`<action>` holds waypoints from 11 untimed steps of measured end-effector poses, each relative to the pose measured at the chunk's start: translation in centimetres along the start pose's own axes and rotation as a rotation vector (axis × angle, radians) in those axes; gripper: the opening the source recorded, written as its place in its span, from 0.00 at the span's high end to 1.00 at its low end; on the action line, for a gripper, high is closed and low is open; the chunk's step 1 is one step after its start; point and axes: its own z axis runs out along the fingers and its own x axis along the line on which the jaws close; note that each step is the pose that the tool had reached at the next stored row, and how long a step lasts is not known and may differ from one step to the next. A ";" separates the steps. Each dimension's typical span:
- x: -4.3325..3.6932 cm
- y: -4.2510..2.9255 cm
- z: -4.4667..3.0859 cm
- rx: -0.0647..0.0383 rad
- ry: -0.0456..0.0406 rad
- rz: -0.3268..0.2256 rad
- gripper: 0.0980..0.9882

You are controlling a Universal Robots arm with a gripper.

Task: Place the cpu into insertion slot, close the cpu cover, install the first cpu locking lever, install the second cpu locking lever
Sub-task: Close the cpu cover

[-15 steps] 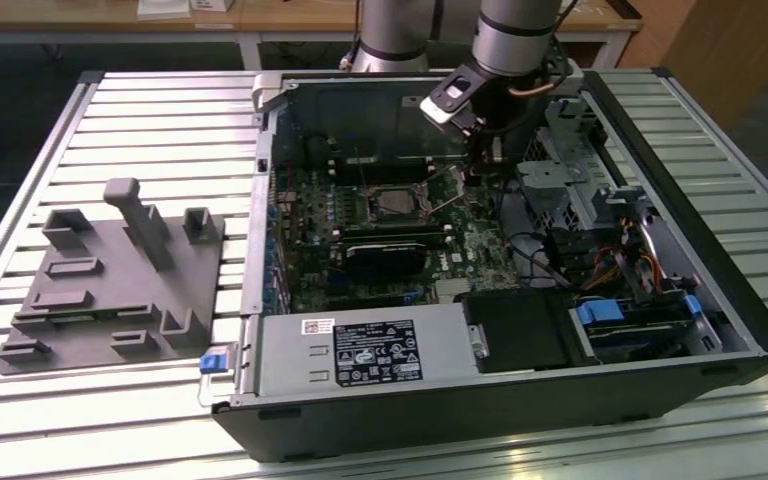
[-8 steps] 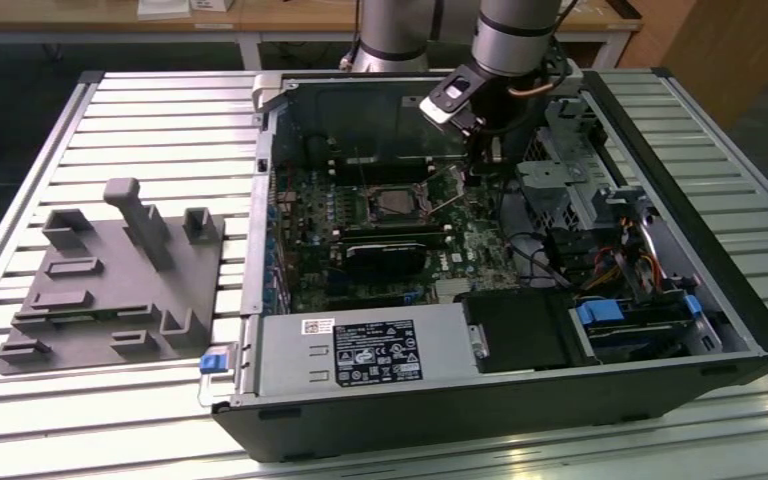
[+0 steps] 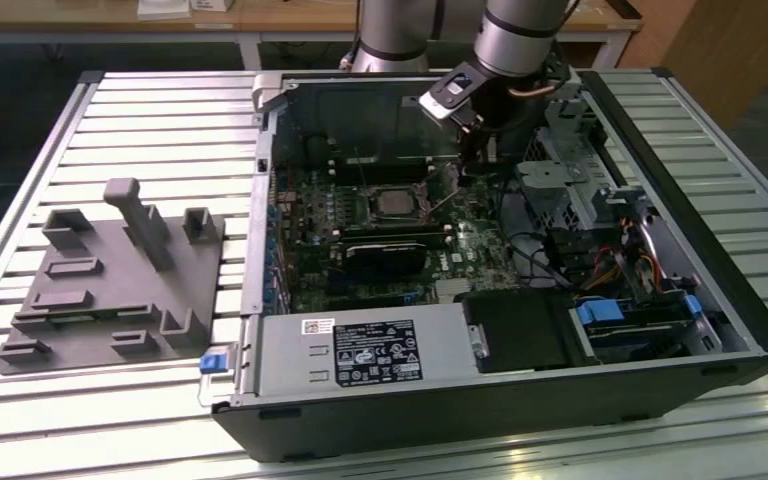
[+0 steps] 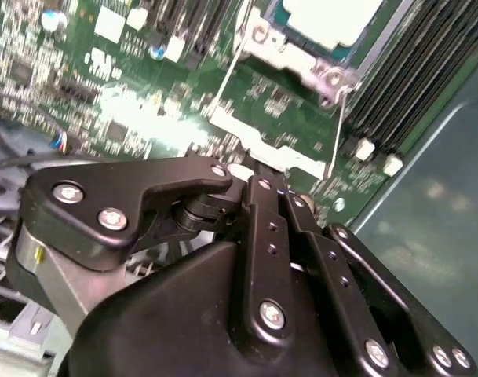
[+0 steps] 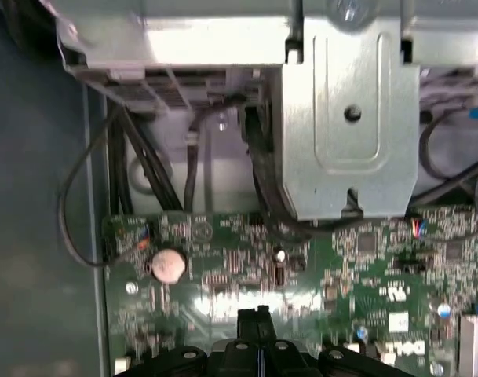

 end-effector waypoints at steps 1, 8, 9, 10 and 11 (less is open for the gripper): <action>0.00 0.05 0.01 0.017 -0.0010 -0.001 0.99; 0.00 -0.03 0.02 0.030 -0.0015 -0.001 0.99; -0.01 -0.18 0.04 0.028 -0.0015 -0.001 0.99; -0.02 -0.40 0.06 0.027 -0.0013 -0.001 0.99; -0.03 -0.69 0.08 0.026 -0.0010 -0.001 0.99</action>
